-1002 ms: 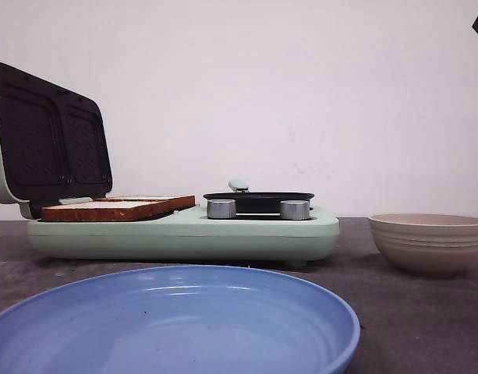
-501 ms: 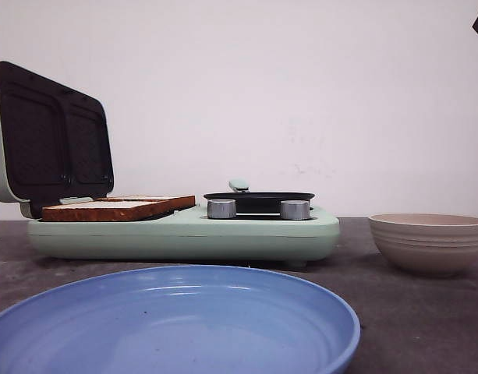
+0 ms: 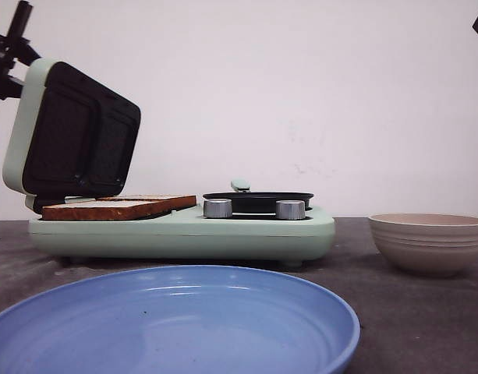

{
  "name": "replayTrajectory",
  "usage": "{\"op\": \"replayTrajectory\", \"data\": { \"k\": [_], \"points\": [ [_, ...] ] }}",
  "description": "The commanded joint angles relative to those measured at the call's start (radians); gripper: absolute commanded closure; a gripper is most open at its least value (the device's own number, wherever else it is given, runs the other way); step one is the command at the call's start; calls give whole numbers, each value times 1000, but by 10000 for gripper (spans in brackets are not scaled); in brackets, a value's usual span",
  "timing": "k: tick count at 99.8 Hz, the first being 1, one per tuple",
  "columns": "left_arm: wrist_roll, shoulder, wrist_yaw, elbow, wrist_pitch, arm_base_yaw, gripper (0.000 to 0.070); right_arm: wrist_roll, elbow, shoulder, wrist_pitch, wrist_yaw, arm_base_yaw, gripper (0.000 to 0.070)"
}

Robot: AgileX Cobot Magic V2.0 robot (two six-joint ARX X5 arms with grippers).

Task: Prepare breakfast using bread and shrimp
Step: 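Push the grill lid down over the bread with the left gripper, then raise the left gripper away from the closed lid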

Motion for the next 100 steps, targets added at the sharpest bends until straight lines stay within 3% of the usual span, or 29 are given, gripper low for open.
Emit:
{"op": "replayTrajectory", "data": {
  "k": [1,35,52,88,100],
  "points": [
    [72,-3,14,58,41,-18,690,12,3,4,9,2,8,575],
    [291,-3,-158,58,-178,-153,690,13,3,4,9,2,8,575],
    [358,-3,-267,58,-233,-222,690,13,3,4,9,2,8,575],
    [509,0,-589,58,-317,-377,690,16,3,4,9,1,8,575],
    [529,2,-624,58,-331,-412,690,19,3,4,9,1,8,575]
  ]
}}
